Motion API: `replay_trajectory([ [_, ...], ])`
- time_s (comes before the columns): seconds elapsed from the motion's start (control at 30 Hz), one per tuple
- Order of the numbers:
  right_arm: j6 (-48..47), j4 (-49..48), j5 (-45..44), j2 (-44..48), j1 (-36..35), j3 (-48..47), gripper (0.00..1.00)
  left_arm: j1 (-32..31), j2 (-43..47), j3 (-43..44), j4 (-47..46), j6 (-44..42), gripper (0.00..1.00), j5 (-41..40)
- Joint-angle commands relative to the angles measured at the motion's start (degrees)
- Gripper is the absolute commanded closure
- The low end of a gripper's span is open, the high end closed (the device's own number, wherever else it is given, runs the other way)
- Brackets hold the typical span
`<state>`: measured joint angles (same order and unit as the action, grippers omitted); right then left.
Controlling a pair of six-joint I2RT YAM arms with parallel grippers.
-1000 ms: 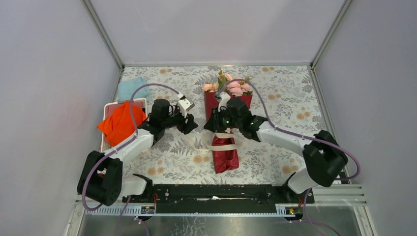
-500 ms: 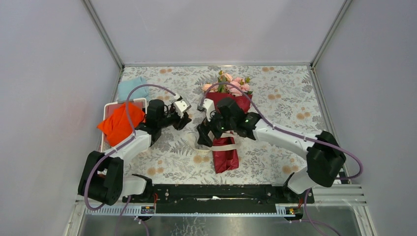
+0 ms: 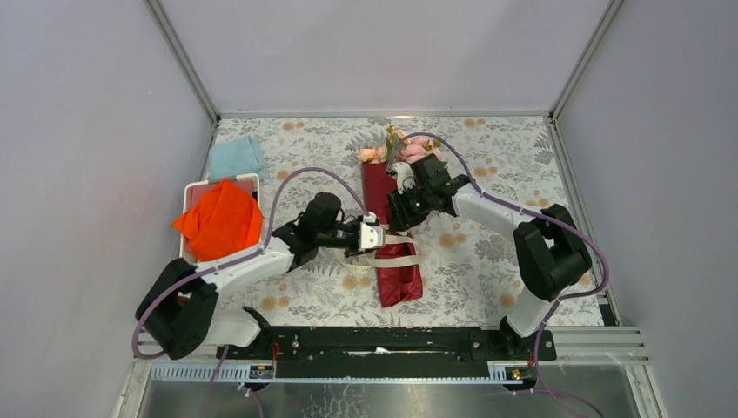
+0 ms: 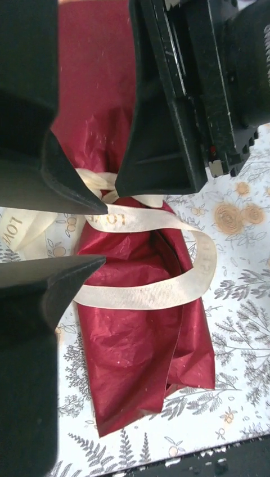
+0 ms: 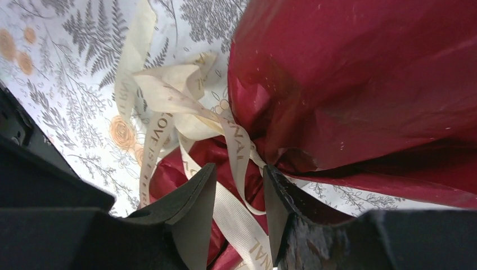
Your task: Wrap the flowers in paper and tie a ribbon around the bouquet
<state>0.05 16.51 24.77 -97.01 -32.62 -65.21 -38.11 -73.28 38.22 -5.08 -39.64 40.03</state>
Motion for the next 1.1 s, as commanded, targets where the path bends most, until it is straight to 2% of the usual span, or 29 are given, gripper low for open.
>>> replay_trajectory([
  [0.0, -2.03, 1.52, 2.03, -1.31, -0.33, -3.51, 0.57, -1.6, -4.46, -2.06, -10.34, -1.8, 0.6, -4.96],
  [0.07, -2.22, 1.68, 2.42, -1.89, -0.27, -3.51, 0.6, -2.08, -5.98, -2.14, -11.23, -2.96, 0.59, -5.83],
  [0.27, -1.63, 1.04, 3.72, -1.1, -0.22, -2.73, 0.94, -2.56, -10.08, -2.9, -17.62, -3.22, 0.62, -13.86],
  [0.37, -0.64, 0.78, 4.82, 0.66, 0.14, -2.64, 1.0, -3.35, -11.13, -2.65, -17.51, -3.9, 0.58, -13.77],
  [0.6, 6.17, -3.69, 11.33, 4.98, 3.04, 0.22, 1.0, -4.33, -14.5, -2.58, -19.82, -6.4, 0.57, -14.65],
  [0.67, 6.93, -3.93, 12.84, 5.42, 3.25, 0.78, 1.0, -4.3, -15.39, -2.21, -21.52, -5.68, 0.65, -15.45],
  [0.83, 8.36, -4.95, 16.03, 6.09, 3.44, 1.98, 0.99, -4.34, -16.96, -0.88, -23.05, -2.49, 0.91, -15.62],
  [0.9, 7.8, -3.7, 17.22, 5.88, 3.74, 1.49, 0.92, -4.27, -17.52, -0.13, -23.53, -0.09, 1.0, -16.26],
  [1.0, 6.97, -1.74, 17.91, 5.61, 4.81, 0.04, 0.7, -4.34, -17.91, 0.43, -24.2, 1.9, 1.0, -16.35],
  [1.07, 5.44, 0.59, 16.65, 5.56, 6.31, -2.11, 0.62, -4.34, -18.18, 0.49, -24.18, 2.41, 1.0, -16.05],
])
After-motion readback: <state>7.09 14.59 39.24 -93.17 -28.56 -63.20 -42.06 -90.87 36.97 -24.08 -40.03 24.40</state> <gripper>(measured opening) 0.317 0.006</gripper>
